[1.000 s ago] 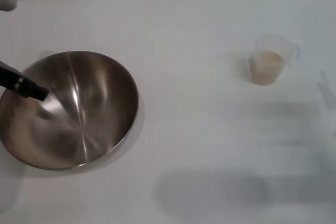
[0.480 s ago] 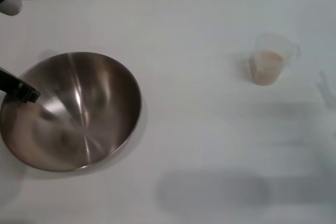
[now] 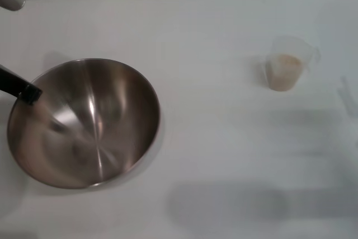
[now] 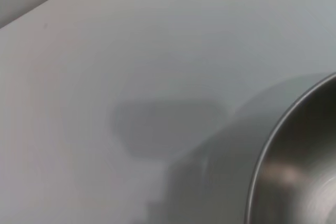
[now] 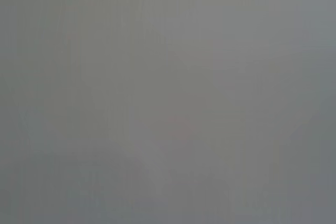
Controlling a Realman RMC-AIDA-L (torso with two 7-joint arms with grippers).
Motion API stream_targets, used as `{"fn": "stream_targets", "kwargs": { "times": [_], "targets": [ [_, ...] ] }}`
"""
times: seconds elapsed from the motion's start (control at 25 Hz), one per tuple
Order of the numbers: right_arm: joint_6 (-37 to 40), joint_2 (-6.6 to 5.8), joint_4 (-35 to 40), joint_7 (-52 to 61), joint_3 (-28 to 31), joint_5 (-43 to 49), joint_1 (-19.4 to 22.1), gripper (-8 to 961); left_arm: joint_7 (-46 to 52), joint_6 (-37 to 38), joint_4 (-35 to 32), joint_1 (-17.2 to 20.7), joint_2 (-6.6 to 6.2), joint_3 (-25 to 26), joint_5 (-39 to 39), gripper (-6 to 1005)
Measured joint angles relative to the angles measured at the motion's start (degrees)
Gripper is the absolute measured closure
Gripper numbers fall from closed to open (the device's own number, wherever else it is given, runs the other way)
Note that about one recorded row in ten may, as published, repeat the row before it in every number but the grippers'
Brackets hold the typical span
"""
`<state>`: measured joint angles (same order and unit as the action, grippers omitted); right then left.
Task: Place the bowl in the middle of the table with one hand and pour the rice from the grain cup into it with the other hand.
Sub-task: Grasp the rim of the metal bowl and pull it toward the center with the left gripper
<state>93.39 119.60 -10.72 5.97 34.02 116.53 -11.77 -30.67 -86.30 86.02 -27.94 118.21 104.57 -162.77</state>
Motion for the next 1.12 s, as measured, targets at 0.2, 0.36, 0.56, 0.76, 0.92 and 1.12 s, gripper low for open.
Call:
{"fn": "stream_targets", "kwargs": {
  "times": [0.2,0.36,0.56,0.76,0.92,1.12],
  "targets": [
    [0.04,-0.06,0.00,0.00,0.00,0.13,-0.06,187,-0.50,-2.31,-1.11,-2.17,-0.11,4.82,3.68,879],
    [0.10,-0.07,0.00,0.00,0.00,0.19,-0.15,189,-2.70,-5.01,-4.37,-5.04,-0.17,10.69,7.21,910],
    [0.14,-0.08,-0.01,0.00,0.00,0.19,-0.06,192,-5.34,-6.19,-7.63,-7.26,-0.23,13.42,8.90,954],
    [0.14,-0.08,-0.01,0.00,0.00,0.19,-0.07,191,-5.82,-6.41,-7.85,-8.03,-0.30,15.30,9.44,955],
    [0.06,-0.10,-0.01,0.00,0.00,0.19,-0.17,192,-5.83,-7.02,-8.90,-9.38,-0.67,16.99,9.52,956],
    [0.00,-0.13,-0.01,0.00,0.00,0.19,-0.24,193,-7.23,-7.78,-12.14,-11.40,-1.20,19.81,10.38,962]
  ]
}}
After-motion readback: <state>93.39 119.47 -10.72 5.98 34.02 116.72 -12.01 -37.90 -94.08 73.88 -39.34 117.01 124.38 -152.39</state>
